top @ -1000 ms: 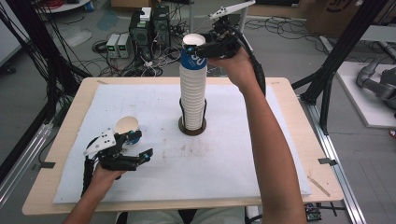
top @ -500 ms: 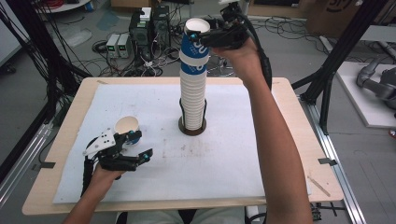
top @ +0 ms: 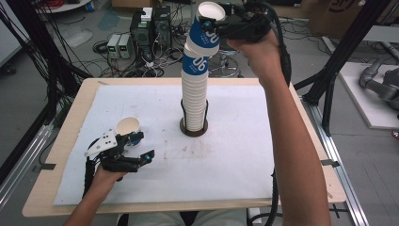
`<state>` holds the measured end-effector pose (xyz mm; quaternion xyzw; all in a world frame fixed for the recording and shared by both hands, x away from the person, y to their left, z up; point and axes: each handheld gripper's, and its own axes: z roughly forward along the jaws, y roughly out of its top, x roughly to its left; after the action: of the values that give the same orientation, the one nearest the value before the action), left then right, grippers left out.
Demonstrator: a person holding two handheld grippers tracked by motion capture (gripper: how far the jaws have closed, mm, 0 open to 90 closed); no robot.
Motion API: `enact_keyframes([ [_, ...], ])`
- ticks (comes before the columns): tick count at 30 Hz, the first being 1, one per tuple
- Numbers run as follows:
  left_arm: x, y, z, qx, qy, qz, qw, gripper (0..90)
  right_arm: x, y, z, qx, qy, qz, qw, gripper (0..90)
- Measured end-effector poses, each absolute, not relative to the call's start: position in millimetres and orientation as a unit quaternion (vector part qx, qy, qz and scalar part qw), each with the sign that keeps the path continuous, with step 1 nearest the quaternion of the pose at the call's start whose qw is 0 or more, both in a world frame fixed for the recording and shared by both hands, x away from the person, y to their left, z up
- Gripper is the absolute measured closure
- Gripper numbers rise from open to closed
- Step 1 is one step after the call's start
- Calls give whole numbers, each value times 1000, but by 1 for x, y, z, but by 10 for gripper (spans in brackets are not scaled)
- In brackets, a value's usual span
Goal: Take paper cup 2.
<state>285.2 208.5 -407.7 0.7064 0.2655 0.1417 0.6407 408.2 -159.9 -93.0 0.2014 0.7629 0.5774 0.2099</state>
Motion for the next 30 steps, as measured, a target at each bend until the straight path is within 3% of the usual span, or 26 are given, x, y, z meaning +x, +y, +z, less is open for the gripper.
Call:
enact_keyframes([
  [15,285,207,-408,704,264,139,645,150,380,-204,-109,201,764,573,217,315],
  [23,283,202,-408,707,257,136,644,150,361,-230,-144,195,779,563,199,315],
  [30,282,197,-408,710,249,134,644,150,342,-243,-197,195,790,551,186,315],
])
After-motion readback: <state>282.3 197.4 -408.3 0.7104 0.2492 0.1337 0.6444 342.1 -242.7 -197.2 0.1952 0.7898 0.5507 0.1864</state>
